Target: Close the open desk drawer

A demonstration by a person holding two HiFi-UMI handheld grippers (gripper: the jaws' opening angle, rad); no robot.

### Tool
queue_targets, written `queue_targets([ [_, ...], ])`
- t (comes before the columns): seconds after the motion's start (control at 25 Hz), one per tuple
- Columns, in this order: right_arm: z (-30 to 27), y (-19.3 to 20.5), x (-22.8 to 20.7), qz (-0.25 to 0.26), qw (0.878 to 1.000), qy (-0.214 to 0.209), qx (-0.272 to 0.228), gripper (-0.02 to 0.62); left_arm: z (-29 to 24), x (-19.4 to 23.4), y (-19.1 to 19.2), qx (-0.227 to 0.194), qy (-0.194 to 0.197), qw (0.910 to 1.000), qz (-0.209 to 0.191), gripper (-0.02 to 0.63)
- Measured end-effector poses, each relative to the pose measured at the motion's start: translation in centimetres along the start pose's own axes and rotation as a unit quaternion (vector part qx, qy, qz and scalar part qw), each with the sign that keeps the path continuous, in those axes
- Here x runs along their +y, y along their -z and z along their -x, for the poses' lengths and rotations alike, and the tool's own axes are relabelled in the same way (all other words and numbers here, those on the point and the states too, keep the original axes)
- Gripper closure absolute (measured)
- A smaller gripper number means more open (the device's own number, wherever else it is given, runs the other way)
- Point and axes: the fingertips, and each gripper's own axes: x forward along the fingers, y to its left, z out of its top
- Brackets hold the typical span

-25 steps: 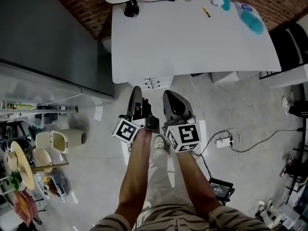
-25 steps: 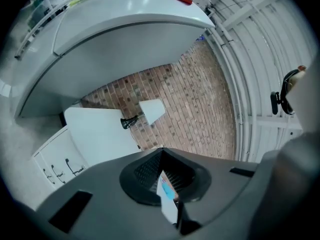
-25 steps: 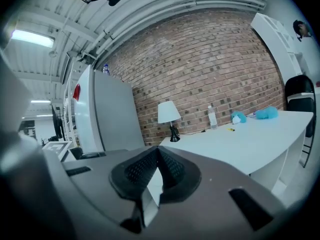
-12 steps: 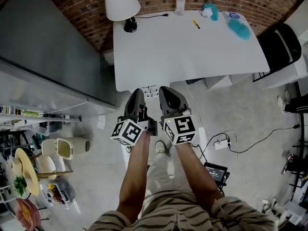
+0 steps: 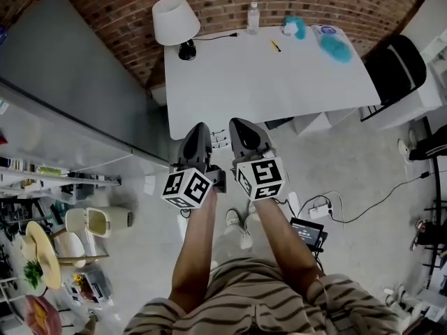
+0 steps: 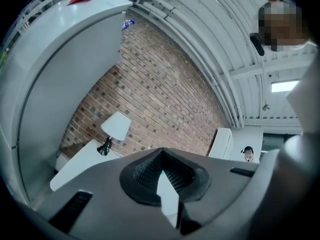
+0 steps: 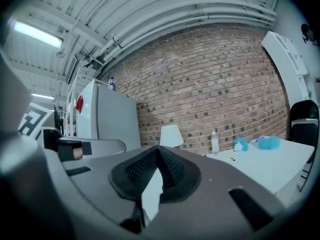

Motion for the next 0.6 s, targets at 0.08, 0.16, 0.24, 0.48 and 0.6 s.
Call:
queue_targets([
  [0.08,-0.1,-0.6,0.0,0.006,1.000,0.001,-0.001,0.583,0.0,-0.8,-0.7,0.001,0.003,0.9998,-0.022,0.601],
  [0.16,-0.1,-1.3,0.0,0.011,1.000,0.000,-0.003,0.583,-0.1,-1.4,-1.2,0.000,0.005,0.9992,-0.039,0.601],
  [0.24,0.0,-2.2,0.2,0.015,1.000,-0.002,-0.009,0.583,-0.1,-2.0,-1.7,0.002,0.004,0.9982,-0.060,0.601],
  [0.48,0.3,-4.8,1.1,0.024,0.999,-0.015,-0.028,0.583,0.2,-4.2,-3.7,0.003,0.001,0.9902,-0.139,0.601],
  [0.6,0.7,-6.1,1.3,0.037,0.998,-0.022,-0.040,0.583,0.4,-5.2,-4.5,-0.003,0.002,0.9876,-0.157,0.601],
])
